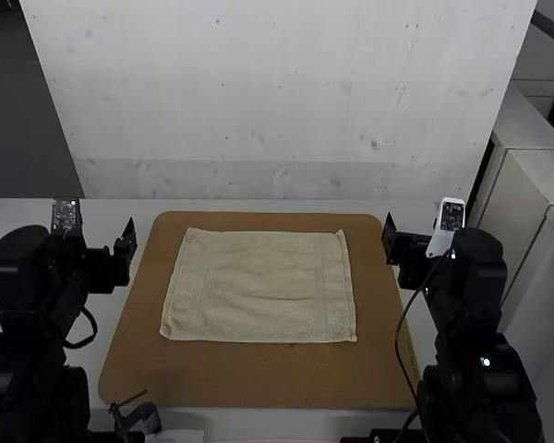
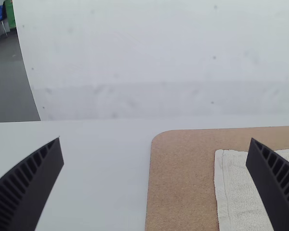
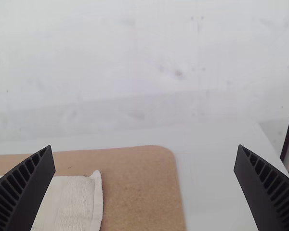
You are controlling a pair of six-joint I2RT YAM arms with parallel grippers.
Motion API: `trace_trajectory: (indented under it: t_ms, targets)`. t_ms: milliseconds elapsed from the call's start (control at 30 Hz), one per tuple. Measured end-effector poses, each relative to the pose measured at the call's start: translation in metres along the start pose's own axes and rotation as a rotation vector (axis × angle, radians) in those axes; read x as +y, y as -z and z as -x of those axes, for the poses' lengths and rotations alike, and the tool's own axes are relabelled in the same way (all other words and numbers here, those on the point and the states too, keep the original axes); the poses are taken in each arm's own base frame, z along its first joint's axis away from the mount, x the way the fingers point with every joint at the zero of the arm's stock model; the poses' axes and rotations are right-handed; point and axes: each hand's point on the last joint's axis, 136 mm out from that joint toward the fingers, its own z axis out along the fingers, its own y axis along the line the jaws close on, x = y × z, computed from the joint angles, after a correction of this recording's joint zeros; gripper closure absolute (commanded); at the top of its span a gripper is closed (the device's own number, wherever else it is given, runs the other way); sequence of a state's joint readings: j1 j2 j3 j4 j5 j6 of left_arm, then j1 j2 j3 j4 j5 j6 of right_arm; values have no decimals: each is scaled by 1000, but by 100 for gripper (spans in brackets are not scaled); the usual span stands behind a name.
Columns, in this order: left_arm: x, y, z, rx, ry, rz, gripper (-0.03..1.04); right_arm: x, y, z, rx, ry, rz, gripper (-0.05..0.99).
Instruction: Fold the towel.
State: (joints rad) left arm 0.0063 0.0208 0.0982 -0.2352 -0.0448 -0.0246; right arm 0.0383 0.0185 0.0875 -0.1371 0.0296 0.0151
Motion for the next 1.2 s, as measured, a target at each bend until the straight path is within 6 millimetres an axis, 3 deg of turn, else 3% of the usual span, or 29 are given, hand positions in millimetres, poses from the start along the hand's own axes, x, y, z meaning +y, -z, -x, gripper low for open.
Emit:
trace_trajectory:
  t_ms: [333, 567, 767, 1000, 1200]
  targets:
    - [-10, -21, -1, 225, -2, -64, 4, -1, -22, -15, 224, 7, -21, -2]
    - [-13, -59, 2, 403, -3, -85, 4, 2, -65, -29, 458, 11, -28, 1]
    - [-7, -88, -18, 560, 23, -82, 4, 6, -105, -53, 607, -13, -18, -3]
    - [-8, -99, -40, 644, 37, -88, 4, 11, -155, -85, 710, -33, -12, -2]
    - [-9, -105, -41, 644, 45, -89, 4, 37, -184, -106, 771, -1, 33, 1]
